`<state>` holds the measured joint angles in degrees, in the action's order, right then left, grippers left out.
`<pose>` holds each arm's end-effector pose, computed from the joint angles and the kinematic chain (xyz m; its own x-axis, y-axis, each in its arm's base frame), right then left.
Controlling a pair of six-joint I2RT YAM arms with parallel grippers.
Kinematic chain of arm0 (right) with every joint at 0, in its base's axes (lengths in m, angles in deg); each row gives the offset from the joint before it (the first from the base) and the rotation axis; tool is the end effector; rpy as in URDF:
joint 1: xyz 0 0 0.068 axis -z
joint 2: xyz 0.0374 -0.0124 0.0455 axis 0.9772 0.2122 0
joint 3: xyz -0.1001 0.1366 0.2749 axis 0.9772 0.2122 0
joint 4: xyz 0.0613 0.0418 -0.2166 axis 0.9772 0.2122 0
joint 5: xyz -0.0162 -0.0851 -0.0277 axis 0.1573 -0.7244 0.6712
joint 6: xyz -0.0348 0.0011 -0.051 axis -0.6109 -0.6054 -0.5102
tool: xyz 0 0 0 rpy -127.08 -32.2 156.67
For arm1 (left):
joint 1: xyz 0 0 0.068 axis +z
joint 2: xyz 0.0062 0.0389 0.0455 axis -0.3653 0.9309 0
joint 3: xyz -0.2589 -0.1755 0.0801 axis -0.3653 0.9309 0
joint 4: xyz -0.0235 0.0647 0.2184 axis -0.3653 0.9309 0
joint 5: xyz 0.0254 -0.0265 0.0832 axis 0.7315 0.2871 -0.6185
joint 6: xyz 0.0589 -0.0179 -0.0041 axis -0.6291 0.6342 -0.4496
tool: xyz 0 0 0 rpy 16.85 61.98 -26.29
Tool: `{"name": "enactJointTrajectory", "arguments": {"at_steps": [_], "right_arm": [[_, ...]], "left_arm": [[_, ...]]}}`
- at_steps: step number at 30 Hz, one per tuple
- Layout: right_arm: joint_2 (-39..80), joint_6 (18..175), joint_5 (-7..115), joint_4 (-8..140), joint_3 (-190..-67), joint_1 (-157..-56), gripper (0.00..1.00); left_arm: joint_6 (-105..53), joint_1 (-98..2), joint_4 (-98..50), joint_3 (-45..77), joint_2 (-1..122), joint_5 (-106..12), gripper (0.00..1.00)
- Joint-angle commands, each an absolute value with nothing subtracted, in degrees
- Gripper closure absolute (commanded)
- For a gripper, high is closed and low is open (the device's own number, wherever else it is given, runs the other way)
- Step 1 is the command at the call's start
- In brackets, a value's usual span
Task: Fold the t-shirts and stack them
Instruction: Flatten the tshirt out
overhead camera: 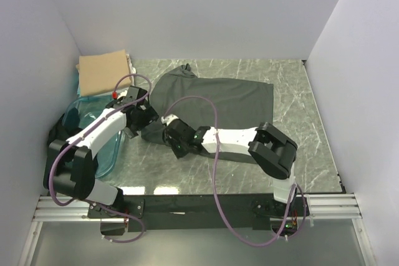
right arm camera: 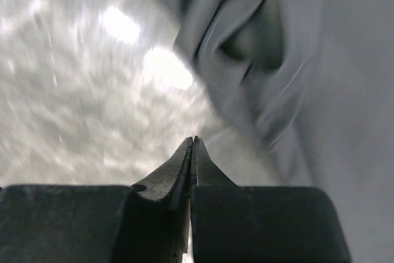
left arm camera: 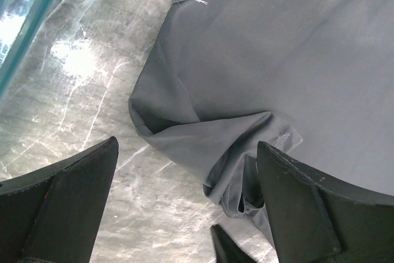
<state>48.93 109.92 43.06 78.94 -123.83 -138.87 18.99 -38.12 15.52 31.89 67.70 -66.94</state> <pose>0.1966 0.3506 0.2326 -0.6539 -0.4671 -0.5952 -0.6707 0.7219 0.1703 0.2394 -0.0618 0.2812 -0.6343 -0.6608 -0.4013 -0.6061 0.7473 -0.2725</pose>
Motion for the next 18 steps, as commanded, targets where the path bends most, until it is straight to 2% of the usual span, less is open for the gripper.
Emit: {"name": "enactJointTrajectory", "arguments": {"at_steps": [1, 7, 11, 17, 18], "right_arm": [[44.58, 109.53, 42.21, 76.26, -120.95, -141.47, 1.0], [42.73, 110.76, 38.17, 74.41, -119.27, -141.91, 0.98], [44.22, 110.94, 33.51, 77.29, -124.61, -141.82, 0.81], [48.88, 110.76, 32.09, 80.38, -131.75, -140.16, 0.63], [49.32, 110.68, 32.44, 80.12, -132.19, -139.98, 0.63]], "left_arm": [[18.32, -37.95, 14.23, 32.5, 65.97, -66.44, 0.01], [18.05, -37.95, 13.97, 32.94, 66.06, -65.74, 0.01], [18.14, -37.95, 14.06, 33.64, 65.27, -65.47, 0.01], [17.96, -37.95, 14.06, 34.26, 63.68, -65.91, 0.01], [17.96, -37.95, 14.14, 34.26, 63.51, -65.91, 0.01]]}}
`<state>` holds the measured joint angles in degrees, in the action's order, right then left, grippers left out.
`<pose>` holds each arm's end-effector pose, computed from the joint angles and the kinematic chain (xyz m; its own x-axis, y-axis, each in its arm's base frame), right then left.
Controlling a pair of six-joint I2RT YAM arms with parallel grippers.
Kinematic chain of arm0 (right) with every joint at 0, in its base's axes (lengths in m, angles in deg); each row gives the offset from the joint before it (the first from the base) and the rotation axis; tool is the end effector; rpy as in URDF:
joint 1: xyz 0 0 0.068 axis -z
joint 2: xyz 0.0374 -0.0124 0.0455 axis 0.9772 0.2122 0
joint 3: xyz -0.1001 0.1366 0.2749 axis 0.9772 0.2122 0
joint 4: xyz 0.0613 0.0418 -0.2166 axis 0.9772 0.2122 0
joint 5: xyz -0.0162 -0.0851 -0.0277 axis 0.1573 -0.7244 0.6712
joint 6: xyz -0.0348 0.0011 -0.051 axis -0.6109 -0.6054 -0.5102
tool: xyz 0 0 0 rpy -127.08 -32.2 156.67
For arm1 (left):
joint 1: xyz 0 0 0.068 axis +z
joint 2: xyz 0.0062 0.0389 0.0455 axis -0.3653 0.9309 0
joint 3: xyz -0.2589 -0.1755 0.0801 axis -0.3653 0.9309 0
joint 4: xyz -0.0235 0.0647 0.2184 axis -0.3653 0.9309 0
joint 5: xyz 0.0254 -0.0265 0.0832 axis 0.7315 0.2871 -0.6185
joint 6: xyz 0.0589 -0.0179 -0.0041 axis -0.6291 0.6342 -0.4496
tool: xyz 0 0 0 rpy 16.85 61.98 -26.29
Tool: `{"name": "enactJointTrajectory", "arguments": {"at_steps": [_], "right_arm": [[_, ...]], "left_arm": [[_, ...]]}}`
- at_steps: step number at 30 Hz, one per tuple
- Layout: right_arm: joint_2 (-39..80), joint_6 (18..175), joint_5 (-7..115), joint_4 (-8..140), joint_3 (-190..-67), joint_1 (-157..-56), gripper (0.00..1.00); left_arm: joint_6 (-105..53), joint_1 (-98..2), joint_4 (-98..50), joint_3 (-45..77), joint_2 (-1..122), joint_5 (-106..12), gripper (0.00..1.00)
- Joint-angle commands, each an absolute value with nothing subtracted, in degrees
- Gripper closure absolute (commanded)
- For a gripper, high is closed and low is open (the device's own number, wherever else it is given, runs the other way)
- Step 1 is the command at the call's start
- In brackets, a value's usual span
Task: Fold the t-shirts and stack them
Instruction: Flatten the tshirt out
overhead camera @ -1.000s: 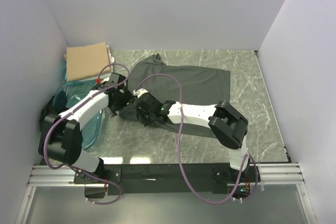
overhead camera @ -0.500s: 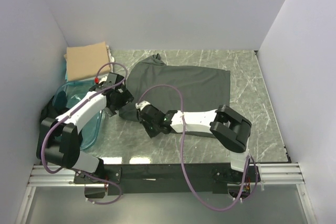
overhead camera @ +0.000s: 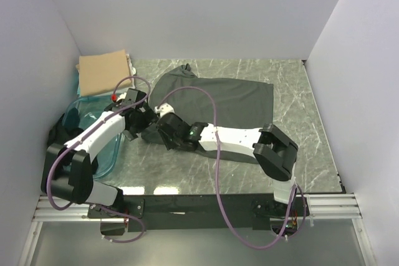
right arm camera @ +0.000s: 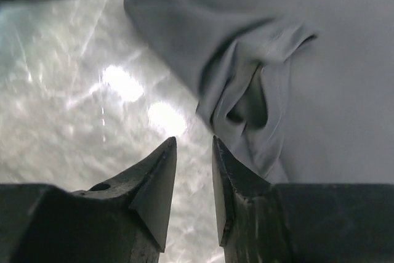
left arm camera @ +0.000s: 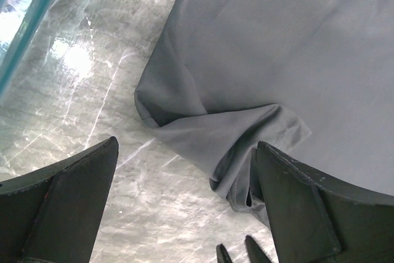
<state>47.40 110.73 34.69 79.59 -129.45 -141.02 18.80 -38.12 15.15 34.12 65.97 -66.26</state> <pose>0.1940 0.3641 0.2708 -0.5907 -0.3878 -0.7076 -0.6395 0.7597 0.1175 0.2297 -0.0595 0.2777 -0.6419 -0.6587 -0.3926 -0.6014 0.7501 -0.2751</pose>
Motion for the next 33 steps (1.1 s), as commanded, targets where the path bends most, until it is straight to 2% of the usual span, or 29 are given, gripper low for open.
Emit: {"name": "enactJointTrajectory", "arguments": {"at_steps": [1, 12, 15, 16, 25, 28, 33], "right_arm": [[50.37, 110.41, 32.62, 80.38, -133.32, -139.89, 0.62], [54.78, 111.11, 34.63, 83.55, -135.37, -138.84, 0.61], [53.02, 111.47, 36.13, 81.53, -132.65, -138.84, 0.94], [52.4, 111.38, 37.09, 79.87, -131.94, -138.84, 1.0], [47.48, 108.22, 40.27, 75.46, -123.76, -139.8, 1.0], [45.72, 107.34, 39.22, 74.59, -120.42, -140.94, 0.94], [43.53, 106.28, 38.42, 72.12, -115.15, -143.05, 0.94]], "left_arm": [[17.96, -37.95, 14.32, 34.17, 63.51, -66.17, 0.01], [17.88, -37.95, 14.76, 33.99, 62.89, -66.61, 0.01], [17.88, -38.04, 14.58, 33.91, 62.98, -66.35, 0.01], [17.88, -37.95, 14.67, 33.82, 63.07, -66.26, 0.01], [17.88, -37.95, 14.5, 34.34, 62.72, -65.56, 0.01], [17.96, -37.95, 14.15, 34.96, 62.63, -65.21, 0.0], [18.14, -37.95, 12.74, 35.58, 63.86, -64.07, 0.01]]}}
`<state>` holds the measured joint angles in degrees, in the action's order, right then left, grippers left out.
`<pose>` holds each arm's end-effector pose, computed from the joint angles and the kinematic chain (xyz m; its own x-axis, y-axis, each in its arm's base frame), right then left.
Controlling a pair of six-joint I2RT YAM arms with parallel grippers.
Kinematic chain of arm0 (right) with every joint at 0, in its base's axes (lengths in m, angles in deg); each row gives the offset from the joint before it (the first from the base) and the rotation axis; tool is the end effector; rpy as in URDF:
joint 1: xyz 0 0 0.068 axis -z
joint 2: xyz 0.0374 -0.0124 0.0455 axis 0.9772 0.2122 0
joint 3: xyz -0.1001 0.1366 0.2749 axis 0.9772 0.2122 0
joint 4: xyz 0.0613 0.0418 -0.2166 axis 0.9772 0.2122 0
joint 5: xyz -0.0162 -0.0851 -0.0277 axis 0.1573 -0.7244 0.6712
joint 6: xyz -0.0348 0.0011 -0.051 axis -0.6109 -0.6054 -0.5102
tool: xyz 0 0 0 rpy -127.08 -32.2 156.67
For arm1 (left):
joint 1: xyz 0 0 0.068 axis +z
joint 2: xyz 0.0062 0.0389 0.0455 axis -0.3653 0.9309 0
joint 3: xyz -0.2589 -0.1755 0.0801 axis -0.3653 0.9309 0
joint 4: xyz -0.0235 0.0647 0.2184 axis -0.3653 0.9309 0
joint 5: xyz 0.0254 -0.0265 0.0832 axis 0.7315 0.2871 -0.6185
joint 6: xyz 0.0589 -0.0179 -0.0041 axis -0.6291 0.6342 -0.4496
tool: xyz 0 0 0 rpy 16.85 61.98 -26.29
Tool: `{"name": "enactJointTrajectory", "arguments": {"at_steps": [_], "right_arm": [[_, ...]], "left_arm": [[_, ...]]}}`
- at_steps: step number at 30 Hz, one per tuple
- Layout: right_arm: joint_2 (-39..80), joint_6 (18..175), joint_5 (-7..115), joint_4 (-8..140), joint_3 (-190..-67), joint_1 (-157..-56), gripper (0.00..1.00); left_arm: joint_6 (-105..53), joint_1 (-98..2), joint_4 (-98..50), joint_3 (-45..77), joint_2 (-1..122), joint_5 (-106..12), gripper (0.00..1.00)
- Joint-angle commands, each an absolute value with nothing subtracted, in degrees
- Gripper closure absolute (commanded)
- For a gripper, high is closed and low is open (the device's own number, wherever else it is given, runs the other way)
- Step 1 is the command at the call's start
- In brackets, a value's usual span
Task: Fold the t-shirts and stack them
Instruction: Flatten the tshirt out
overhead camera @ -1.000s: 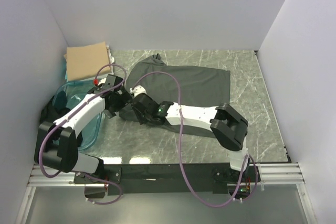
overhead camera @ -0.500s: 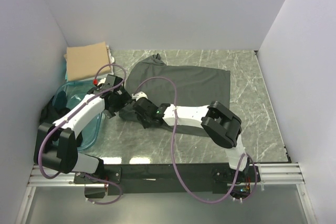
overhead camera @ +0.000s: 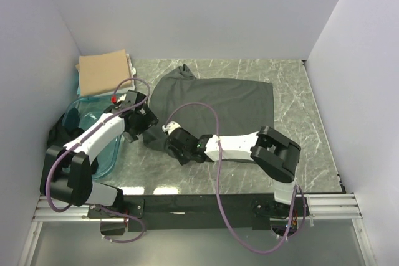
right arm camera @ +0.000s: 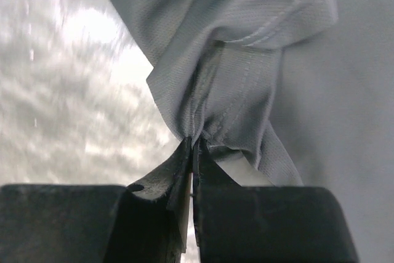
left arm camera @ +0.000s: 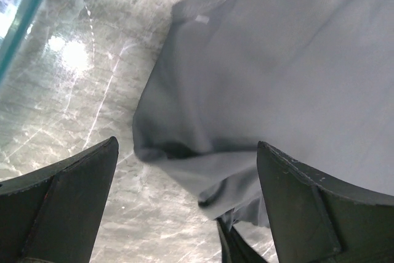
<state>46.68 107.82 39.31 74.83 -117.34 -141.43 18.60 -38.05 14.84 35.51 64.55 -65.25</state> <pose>0.1751 0.3408 0.2219 -0.5995 -0.5117 -0.6154 -0.7028 0.7045 0.0989 0.2229 -0.0580 0.2767 -0.6479 -0.6582 -0.3833 -0.5938 0.7517 -0.2871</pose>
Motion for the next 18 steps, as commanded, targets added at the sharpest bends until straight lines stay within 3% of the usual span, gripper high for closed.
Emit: {"name": "enactJointTrajectory", "arguments": {"at_steps": [1, 10, 18], "right_arm": [[43.35, 106.28, 38.16, 72.3, -114.79, -143.49, 0.94], [42.38, 107.69, 34.56, 73.53, -111.19, -144.64, 0.92], [41.85, 108.3, 33.41, 73.71, -110.4, -144.64, 0.92]], "left_arm": [[17.97, -37.95, 12.56, 35.31, 64.29, -63.54, 0.01], [16.12, -38.04, 5.89, 31.89, 68.25, -58.36, 0.01], [14.44, -39.97, 5.7, 23.02, 82.66, -60.0, 0.01]]}}
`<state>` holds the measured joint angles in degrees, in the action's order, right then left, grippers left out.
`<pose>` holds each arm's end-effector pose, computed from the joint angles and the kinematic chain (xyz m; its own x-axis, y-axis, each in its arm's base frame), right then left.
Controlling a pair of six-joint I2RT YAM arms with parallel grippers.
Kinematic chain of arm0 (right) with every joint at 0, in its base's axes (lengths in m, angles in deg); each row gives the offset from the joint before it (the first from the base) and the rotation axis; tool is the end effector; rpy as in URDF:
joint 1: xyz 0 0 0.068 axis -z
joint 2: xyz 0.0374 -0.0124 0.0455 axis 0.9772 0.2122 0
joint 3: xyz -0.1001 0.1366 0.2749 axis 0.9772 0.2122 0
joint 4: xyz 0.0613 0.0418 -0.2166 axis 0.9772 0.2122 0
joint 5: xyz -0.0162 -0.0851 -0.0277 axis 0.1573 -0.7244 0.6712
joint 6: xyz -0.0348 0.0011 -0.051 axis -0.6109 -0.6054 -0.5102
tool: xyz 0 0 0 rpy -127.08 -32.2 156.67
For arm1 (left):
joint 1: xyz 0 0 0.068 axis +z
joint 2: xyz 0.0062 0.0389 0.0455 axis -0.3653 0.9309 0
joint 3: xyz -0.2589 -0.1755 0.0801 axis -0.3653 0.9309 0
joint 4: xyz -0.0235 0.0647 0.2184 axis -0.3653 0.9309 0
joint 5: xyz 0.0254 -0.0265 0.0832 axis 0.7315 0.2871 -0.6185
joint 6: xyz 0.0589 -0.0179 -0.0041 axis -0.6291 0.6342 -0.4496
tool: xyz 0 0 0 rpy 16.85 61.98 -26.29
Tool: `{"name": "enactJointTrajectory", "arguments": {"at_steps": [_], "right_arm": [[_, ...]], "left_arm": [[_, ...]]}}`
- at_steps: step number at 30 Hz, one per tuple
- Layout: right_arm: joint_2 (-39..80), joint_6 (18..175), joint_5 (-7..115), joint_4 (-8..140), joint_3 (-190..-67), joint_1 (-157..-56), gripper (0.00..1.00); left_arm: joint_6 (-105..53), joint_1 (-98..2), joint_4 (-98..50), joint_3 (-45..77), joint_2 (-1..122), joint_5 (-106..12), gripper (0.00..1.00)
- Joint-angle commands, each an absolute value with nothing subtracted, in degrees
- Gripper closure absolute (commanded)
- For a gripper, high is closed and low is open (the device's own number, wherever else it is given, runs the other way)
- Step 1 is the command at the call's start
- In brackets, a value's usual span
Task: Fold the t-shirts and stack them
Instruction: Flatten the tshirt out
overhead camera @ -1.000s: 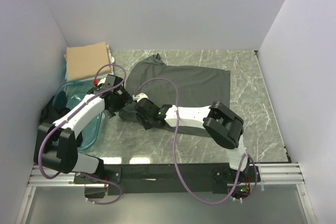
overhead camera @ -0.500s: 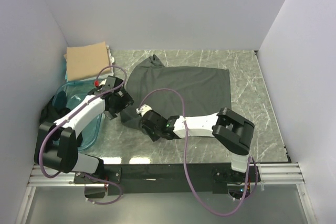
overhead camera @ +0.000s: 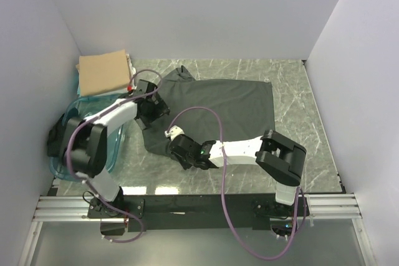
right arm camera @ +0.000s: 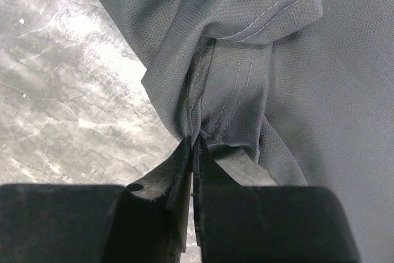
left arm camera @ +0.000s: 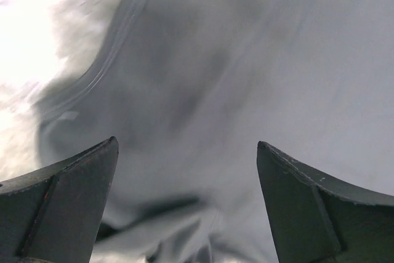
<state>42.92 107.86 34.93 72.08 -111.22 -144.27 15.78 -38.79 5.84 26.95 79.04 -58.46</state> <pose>0.1517 0.3258 0.2204 -0.5628 -0.5245 -0.6388 -0.7081 0.7046 0.0454 0.2969 -0.0900 0.2620 -0.7116 -0.6148 -0.3400 -0.5002 0.7832 -0.3693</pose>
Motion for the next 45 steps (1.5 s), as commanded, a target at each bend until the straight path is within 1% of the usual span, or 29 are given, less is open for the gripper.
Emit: {"name": "enactJointTrajectory", "arguments": {"at_steps": [1, 4, 10, 18, 25, 29, 33, 35, 37, 41, 45], "right_arm": [[42.11, 108.48, 33.5, 73.7, -110.57, -144.64, 0.92], [41.59, 108.65, 33.59, 73.7, -110.57, -144.64, 0.92], [37.73, 108.04, 36.57, 75.29, -106.98, -144.64, 0.91], [29.55, 114.19, 44.65, 74.84, -97.04, -146.12, 0.9], [24.72, 117.27, 44.49, 78.53, -93.17, -147.27, 0.88], [19.9, 118.67, 44.31, 80.47, -91.76, -147.36, 0.65], [16.46, 118.23, 41.68, 81.0, -94.57, -147.27, 0.6], [15.05, 117.62, 40.8, 79.51, -96.93, -147.27, 0.57], [15.39, 117.36, 41.4, 76.97, -99.05, -145.87, 0.57], [20.38, 114.64, 45.8, 71.43, -105.63, -142.71, 0.56], [27.95, 109.98, 46.33, 73.61, -113.64, -141.38, 0.56]], "left_arm": [[14.45, -40.15, 6.49, 22.66, 84.32, -60.54, 0.01], [13.83, -40.15, 5.53, 22.74, 87.05, -60.02, 0.01], [14.71, -40.06, 9.66, 21.78, 91.19, -63.71, 0.01], [14.98, -40.06, 10.54, 23.27, 91.19, -64.68, 0.01], [14.63, -40.06, 10.28, 25.29, 88.91, -64.77, 0.01], [14.18, -40.15, 9.75, 26.08, 87.77, -63.72, 0.01], [13.66, -40.15, 9.48, 27.05, 86.1, -63.36, 0.01], [13.57, -40.15, 9.57, 27.49, 85.22, -63.71, 0.01], [13.39, -40.15, 9.23, 27.93, 84.26, -63.63, 0.01], [13.04, -40.32, 8.35, 28.81, 83.55, -62.4, 0.01], [12.78, -40.5, 8.61, 28.46, 83.72, -62.39, 0.0]]}}
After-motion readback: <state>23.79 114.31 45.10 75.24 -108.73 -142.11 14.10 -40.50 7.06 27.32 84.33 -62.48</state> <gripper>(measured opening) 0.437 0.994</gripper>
